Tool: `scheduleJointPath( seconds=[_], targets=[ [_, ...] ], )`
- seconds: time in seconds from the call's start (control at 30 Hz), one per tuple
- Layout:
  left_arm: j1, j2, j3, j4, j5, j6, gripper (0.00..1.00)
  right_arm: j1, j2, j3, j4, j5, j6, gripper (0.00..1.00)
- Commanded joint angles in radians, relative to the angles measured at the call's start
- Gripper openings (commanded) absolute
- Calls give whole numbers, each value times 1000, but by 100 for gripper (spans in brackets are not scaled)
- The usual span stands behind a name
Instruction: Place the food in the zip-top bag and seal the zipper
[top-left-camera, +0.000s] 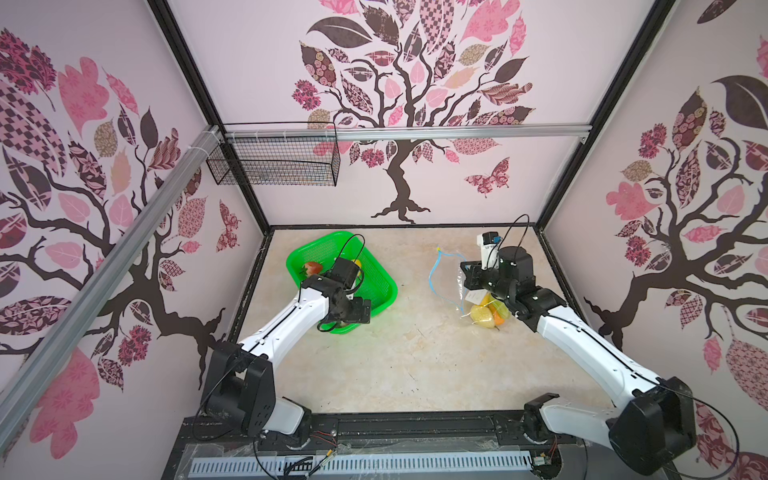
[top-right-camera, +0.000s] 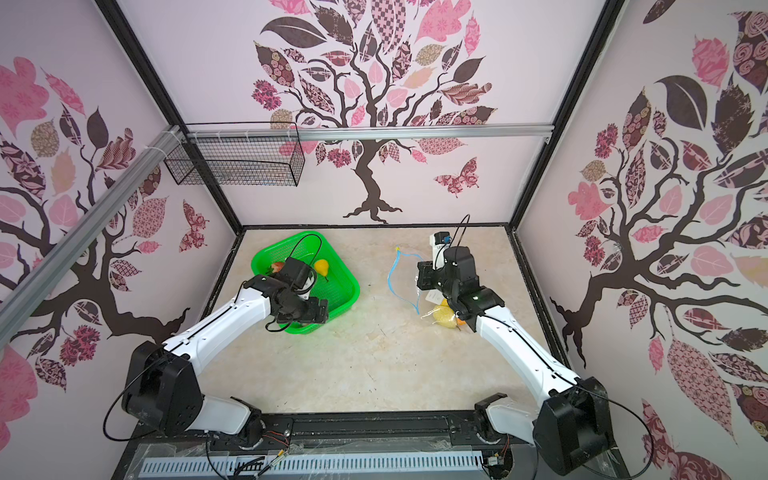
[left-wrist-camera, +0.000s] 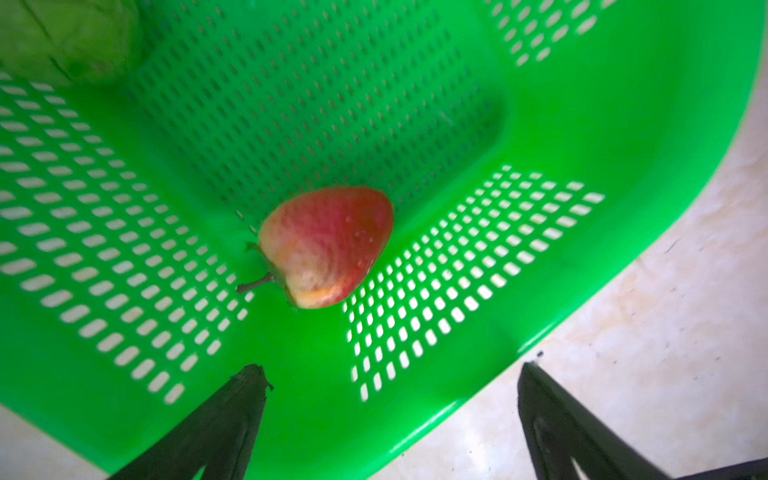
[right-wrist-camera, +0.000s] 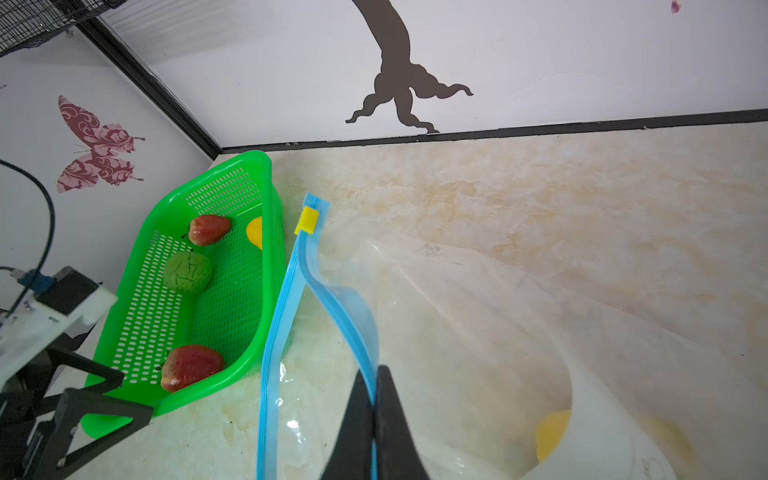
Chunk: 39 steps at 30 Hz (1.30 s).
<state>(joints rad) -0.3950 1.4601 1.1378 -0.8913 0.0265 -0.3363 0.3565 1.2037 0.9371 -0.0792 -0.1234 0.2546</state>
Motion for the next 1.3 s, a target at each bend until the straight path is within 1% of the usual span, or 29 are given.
scheduleJointPath(
  seconds=[0.0,0.13,0.33,0.43,0.77,1.03,1.27],
  targets=[
    [33,36,80,63,8,-32,97,-5,-29,20,-6,12,-12,0],
    [82,70,80,85,85,-62,96,-5,-31,17,-7,21,-16,0],
    [93,103,39,128,19,-113,98,-5,-23,16,1,18,-16,0],
    [92,142,30,109,-23,-103,98,-5,-20,11,1,22,-18,0],
    [93,228,-22,114,-67,-51,98,-5,-10,9,10,18,-17,0],
    [93,295,-6,141,-19,-46,98,-5,-1,5,14,19,-20,0],
    [71,350,53,164,22,-62,98,-5,0,5,16,20,-22,0]
  ],
)
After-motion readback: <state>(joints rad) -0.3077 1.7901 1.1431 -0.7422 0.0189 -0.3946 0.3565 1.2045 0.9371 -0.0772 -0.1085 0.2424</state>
